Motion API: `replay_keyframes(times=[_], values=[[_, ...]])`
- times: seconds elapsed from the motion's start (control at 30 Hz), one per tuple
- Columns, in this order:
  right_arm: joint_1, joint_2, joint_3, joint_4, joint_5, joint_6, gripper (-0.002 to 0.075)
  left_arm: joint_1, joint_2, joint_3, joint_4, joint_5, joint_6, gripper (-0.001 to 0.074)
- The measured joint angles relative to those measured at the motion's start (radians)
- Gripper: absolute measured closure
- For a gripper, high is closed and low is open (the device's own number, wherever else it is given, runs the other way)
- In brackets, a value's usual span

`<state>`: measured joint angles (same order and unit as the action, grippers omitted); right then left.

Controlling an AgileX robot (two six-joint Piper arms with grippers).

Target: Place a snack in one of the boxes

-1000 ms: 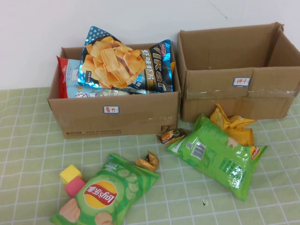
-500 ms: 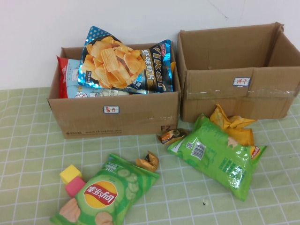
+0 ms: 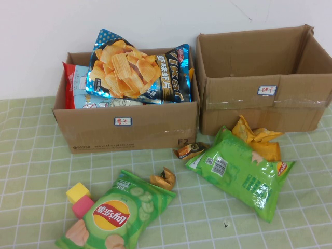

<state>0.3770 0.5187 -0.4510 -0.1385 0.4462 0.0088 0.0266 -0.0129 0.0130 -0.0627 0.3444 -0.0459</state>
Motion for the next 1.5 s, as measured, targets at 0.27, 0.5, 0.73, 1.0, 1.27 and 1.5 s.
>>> replay_keyframes(times=[0.27,0.5,0.73,1.0,1.27,1.5], values=[[0.000,0.000,0.000,0.000,0.000,0.000,0.0728,0.000,0.000,0.000,0.002,0.000,-0.002,0.0737],[0.000,0.000,0.000,0.000,0.000,0.000,0.0728,0.000,0.000,0.000,0.002,0.000,-0.002,0.0737],[-0.001,-0.019,0.000,0.000,0.005,0.000,0.0728,0.000,0.000,0.000,0.003,0.000,-0.002,0.0737],[-0.118,-0.269,0.024,0.004,-0.002,0.000,0.0728,0.000,-0.001,0.000,0.003,0.000,-0.002,0.0737],[-0.297,-0.507,0.323,0.000,-0.108,0.000,0.0728,0.000,-0.001,0.000,0.003,0.000,-0.006,0.0737],[-0.330,-0.528,0.476,0.022,-0.129,0.016,0.0728,0.000,-0.001,0.000,0.003,0.000,-0.006,0.0737]])
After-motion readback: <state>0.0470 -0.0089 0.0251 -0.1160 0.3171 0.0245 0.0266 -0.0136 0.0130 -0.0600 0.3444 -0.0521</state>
